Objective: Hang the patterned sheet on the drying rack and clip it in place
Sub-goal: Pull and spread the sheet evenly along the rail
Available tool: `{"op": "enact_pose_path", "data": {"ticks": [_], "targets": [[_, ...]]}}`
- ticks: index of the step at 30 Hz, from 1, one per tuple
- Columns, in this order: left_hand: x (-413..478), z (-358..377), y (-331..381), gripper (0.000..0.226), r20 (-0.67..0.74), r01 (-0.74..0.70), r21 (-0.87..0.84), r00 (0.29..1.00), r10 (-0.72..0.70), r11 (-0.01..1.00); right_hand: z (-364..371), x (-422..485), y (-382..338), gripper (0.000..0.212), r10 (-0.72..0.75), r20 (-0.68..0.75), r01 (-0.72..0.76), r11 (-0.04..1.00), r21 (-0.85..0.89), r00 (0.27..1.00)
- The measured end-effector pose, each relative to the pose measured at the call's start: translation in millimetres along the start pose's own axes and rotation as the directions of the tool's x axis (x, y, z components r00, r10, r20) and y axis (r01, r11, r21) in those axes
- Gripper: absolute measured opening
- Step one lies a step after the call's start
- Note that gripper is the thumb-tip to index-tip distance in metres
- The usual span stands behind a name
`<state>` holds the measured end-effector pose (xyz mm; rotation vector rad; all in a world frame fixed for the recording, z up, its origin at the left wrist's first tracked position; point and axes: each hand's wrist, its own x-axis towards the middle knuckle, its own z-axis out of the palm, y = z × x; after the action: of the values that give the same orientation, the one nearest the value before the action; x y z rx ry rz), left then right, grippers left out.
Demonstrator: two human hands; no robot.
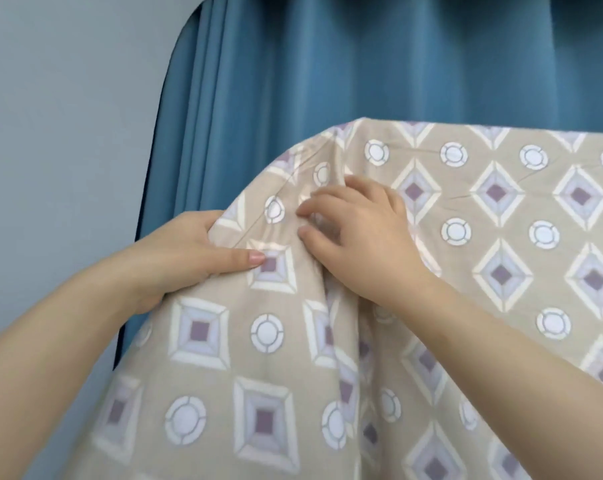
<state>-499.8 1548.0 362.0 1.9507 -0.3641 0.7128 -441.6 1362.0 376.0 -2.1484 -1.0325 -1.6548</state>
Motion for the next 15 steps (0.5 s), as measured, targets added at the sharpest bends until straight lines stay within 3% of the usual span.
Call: {"op": "enact_pose_path", "data": {"ticks": [7, 12, 15], "targets": [[-36.1, 5.6, -52.3, 0.026, 0.002, 0.164, -0.052, 0.986, -0.164, 0.985, 34.3, -72.1, -12.3, 0.035, 0.150, 0.058, -0.157, 0.974, 0.162, 0.987], [-73.8, 15.0, -92.2, 0.022, -0.211, 0.250, -0.198, 0.933, -0.290, 0.948, 50.4, -120.7, -25.5, 0.042, 0.249, 0.070, -0.258, 0.923, 0.285, 0.966], [-103.1, 21.3, -118.1, 0.034, -0.265, 0.277, -0.287, 0.897, -0.354, 0.917, 56.9, -150.4, -33.2, 0.049, 0.279, 0.119, -0.303, 0.867, 0.395, 0.953]]}}
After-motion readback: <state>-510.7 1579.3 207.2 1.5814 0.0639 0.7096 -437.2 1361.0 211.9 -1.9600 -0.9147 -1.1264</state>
